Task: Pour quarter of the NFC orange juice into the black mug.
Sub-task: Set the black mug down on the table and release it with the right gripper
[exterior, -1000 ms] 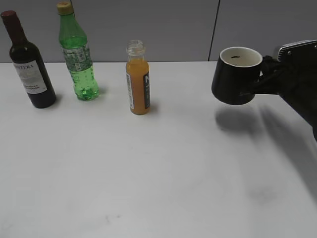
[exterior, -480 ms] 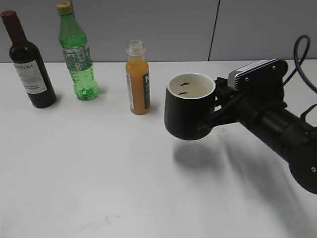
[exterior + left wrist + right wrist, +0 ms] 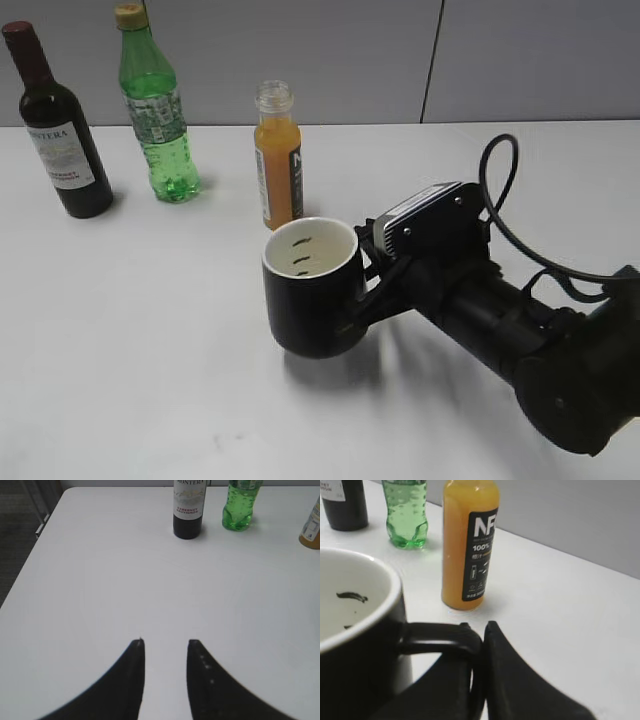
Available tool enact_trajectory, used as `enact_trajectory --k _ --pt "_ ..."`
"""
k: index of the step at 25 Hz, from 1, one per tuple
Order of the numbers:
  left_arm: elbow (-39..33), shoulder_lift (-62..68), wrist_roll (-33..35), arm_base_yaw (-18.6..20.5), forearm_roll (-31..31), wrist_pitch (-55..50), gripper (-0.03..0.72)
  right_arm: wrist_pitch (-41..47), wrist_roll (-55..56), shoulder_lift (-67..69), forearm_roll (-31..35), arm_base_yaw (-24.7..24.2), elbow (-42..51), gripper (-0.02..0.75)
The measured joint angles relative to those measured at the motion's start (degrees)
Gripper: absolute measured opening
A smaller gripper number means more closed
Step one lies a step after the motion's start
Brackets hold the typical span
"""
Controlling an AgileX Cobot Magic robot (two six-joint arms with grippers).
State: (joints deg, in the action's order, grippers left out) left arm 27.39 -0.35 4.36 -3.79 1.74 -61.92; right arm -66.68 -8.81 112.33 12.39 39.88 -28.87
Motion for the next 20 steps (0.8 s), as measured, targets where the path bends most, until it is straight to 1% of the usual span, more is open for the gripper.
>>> enact_trajectory --k 7,15,20 --pt "0.0 0.0 0.0 0.0 0.0 0.0 0.232 0.2 0.0 5.7 -0.2 1.0 -3.5 0.031" --pt "0.0 0.0 0.0 0.0 0.0 0.0 0.232 0.0 0.8 7.9 -0.4 1.1 -3.8 0.031" --pt "0.0 0.0 0.0 0.0 0.0 0.0 0.232 -1.7 3.1 9.4 -0.2 1.1 -3.9 0.031"
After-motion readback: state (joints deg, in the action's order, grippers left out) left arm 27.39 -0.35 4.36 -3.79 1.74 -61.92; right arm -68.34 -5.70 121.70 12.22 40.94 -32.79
